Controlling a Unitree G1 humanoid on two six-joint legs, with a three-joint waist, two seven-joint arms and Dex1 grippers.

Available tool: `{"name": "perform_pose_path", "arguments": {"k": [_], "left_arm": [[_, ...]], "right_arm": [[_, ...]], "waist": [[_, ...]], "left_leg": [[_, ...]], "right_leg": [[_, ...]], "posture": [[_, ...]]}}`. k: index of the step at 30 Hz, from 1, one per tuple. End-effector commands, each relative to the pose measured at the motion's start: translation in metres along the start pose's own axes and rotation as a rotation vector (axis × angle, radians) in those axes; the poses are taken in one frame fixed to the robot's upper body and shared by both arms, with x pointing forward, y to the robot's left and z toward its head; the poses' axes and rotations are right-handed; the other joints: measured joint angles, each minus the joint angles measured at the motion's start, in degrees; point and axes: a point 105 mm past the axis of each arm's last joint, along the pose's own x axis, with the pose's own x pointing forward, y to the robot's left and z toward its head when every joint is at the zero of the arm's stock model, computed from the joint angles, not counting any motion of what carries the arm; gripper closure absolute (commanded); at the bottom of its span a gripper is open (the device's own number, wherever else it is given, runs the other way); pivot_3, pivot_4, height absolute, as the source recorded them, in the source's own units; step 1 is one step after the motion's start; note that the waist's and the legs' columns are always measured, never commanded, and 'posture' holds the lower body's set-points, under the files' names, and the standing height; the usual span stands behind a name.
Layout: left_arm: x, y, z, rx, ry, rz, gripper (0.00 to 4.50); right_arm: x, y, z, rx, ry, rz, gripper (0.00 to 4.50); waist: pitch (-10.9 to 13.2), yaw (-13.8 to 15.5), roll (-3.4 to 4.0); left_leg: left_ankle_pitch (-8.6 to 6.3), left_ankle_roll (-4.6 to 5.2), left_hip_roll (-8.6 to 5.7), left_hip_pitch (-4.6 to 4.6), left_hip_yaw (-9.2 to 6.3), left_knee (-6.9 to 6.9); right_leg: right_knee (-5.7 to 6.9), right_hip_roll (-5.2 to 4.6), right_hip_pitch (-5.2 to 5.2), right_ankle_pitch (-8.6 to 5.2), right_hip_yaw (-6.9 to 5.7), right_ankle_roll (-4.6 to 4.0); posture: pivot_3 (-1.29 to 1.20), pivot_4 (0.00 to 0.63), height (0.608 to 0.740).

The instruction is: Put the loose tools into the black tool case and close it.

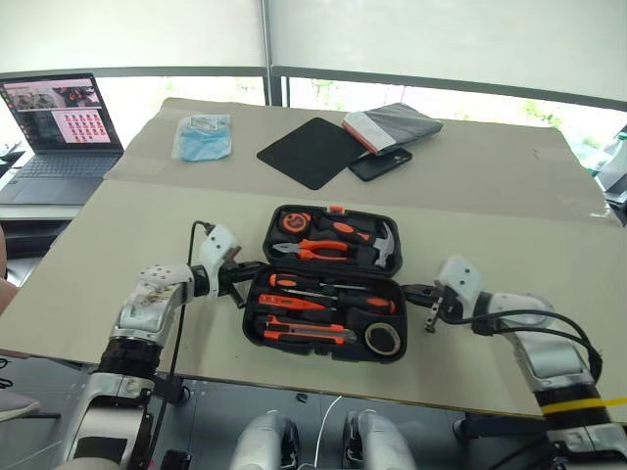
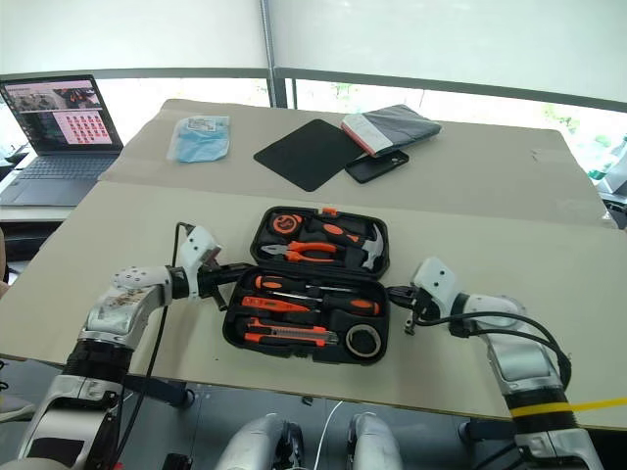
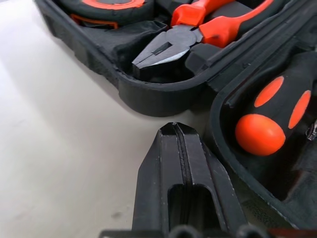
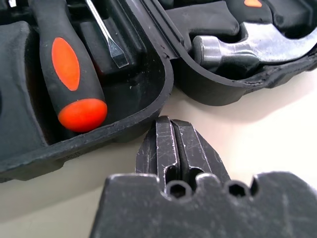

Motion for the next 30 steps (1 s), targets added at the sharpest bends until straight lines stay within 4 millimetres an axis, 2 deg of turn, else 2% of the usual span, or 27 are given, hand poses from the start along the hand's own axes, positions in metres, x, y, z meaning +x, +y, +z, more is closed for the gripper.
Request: {"name": "perform_pose_path", "arguments": {"k": [1,4,7,9,10,12,13,14,16,17,18,19,20,22,24,27,30], "left_arm": [[0.021,-0.031,0.004,0.024,-0.022,-0.11,4.5],[0.022,-0.026,0.001,0.034,-0.021,-0.061,4.5],[0.021,-0.022,0.001,-0.021,-0.03,-0.035,4.5],[0.013,-0.015,0.003,-0.085,-0.037,0.005,4.5],[0.007,-0.009,0.003,-0.106,-0.029,0.039,4.5],[-0.006,-0.001,-0.001,-0.156,0.023,0.072,3.96],[-0.015,0.002,-0.002,-0.191,0.054,0.075,3.84],[-0.024,0.009,-0.002,-0.227,0.083,0.102,3.4],[-0.036,0.016,0.003,-0.263,0.124,0.118,2.66],[-0.04,0.017,0.008,-0.27,0.133,0.113,2.43],[-0.042,0.02,0.014,-0.284,0.13,0.113,2.01],[-0.044,0.027,0.023,-0.308,0.131,0.126,1.75],[-0.045,0.032,0.029,-0.326,0.132,0.139,1.29],[-0.042,0.039,0.041,-0.384,0.144,0.154,0.58],[-0.037,0.042,0.052,-0.445,0.137,0.147,0.0],[-0.026,0.047,0.062,-0.509,0.165,0.168,0.0],[-0.014,0.046,0.061,-0.526,0.24,0.169,0.0]], "right_arm": [[-0.002,0.019,0.019,-0.007,-0.068,0.072,4.44],[-0.01,0.022,0.008,0.037,-0.029,0.057,4.44],[-0.017,0.013,-0.003,0.083,-0.015,-0.01,4.44],[-0.022,-0.002,-0.004,0.197,-0.078,-0.11,4.44],[-0.025,-0.001,-0.005,0.229,-0.079,-0.092,4.44],[-0.032,-0.005,-0.003,0.237,-0.081,-0.101,3.88],[-0.037,-0.007,0.002,0.245,-0.086,-0.091,3.77],[-0.042,-0.009,0.008,0.297,-0.097,-0.08,3.35],[-0.051,0.0,0.021,0.4,-0.103,0.031,2.61],[-0.054,-0.008,0.018,0.428,-0.051,-0.025,2.36],[-0.056,-0.018,0.012,0.469,0.03,-0.087,1.96],[-0.058,-0.023,0.02,0.511,0.045,-0.089,1.68],[-0.059,-0.025,0.027,0.545,0.051,-0.076,1.23],[-0.056,-0.031,0.039,0.621,0.1,-0.07,0.61],[-0.052,-0.038,0.043,0.665,0.168,-0.093,0.03],[-0.041,-0.049,0.051,0.741,0.224,-0.131,0.03],[-0.028,-0.056,0.058,0.81,0.247,-0.147,0.03]], "waist": [[0.0,0.0,0.0],[0.0,0.1,0.0],[0.0,0.2,0.0],[0.0,0.2,0.0],[0.0,0.2,0.0],[0.0,0.1,0.01],[0.0,-0.1,0.01],[0.0,-0.4,0.01],[0.0,-0.8,0.02],[0.0,-1.1,0.02],[0.0,-1.3,0.02],[0.0,-1.5,0.0],[0.1,-1.5,0.0],[0.1,-1.2,-0.05],[0.1,-1.2,-0.05],[0.1,-1.1,-0.05],[0.1,-1.2,-0.06]], "left_leg": [[0.0,0.0,0.0,0.0,-0.03,0.0],[0.0,0.0,0.03,0.02,-0.09,0.0],[-0.02,0.02,0.04,0.19,-0.18,0.0],[-0.11,0.04,0.05,0.41,-0.23,0.0],[-0.16,0.0,0.07,0.46,-0.27,0.0],[-0.3,-0.13,0.05,0.46,-0.29,0.0],[-0.29,-0.11,0.06,0.46,-0.29,0.01],[-0.29,-0.1,0.06,0.47,-0.29,0.0],[-0.14,0.13,0.1,0.48,-0.3,-0.02],[-0.11,0.14,0.11,0.49,-0.29,-0.02],[-0.08,0.1,0.15,0.52,-0.31,-0.04],[-0.08,0.05,0.2,0.57,-0.32,-0.04],[-0.14,-0.08,0.2,0.59,-0.32,-0.03],[-0.28,-0.33,0.17,0.4,-0.32,-0.03],[-0.24,-0.34,0.17,0.37,-0.34,-0.02],[-0.01,0.03,0.16,0.31,-0.32,-0.05],[0.01,0.07,0.1,0.16,-0.26,-0.05]], "right_leg": [[0.01,-0.04,0.01,-0.01,0.0,0.02],[0.02,-0.04,0.02,-0.09,-0.03,0.14],[0.0,-0.04,0.25,-0.09,-0.06,0.14],[-0.07,-0.08,0.52,-0.11,-0.1,0.17],[-0.12,-0.08,0.6,-0.11,-0.12,0.17],[-0.12,-0.12,0.62,-0.09,-0.1,0.18],[-0.12,-0.1,0.62,-0.09,-0.1,0.19],[-0.13,-0.08,0.62,-0.09,-0.09,0.18],[-0.09,-0.05,0.61,-0.1,-0.07,0.16],[-0.04,-0.04,0.57,-0.11,-0.04,0.13],[-0.06,0.01,0.58,-0.1,-0.04,0.12],[-0.06,0.03,0.61,-0.11,-0.04,0.11],[-0.03,0.02,0.62,-0.1,-0.05,0.1],[-0.05,-0.02,0.41,0.02,-0.06,-0.02],[-0.04,0.01,0.4,0.04,-0.06,-0.04],[-0.07,0.03,0.36,0.02,-0.06,-0.06],[-0.05,0.07,0.22,0.18,-0.05,-0.35]], "posture": [[0.0,0.15,0.74],[0.0,0.15,0.74],[0.0,0.15,0.74],[0.0,0.15,0.74],[0.0,0.15,0.74],[0.0,0.15,0.74],[0.0,0.15,0.74],[0.0,0.15,0.74],[0.0,0.15,0.74],[0.0,0.15,0.74],[0.0,0.15,0.74],[0.0,0.15,0.74],[0.0,0.15,0.74],[0.0,0.15,0.74],[0.0,0.15,0.74],[0.0,0.15,0.74],[0.0,0.15,0.74]]}}
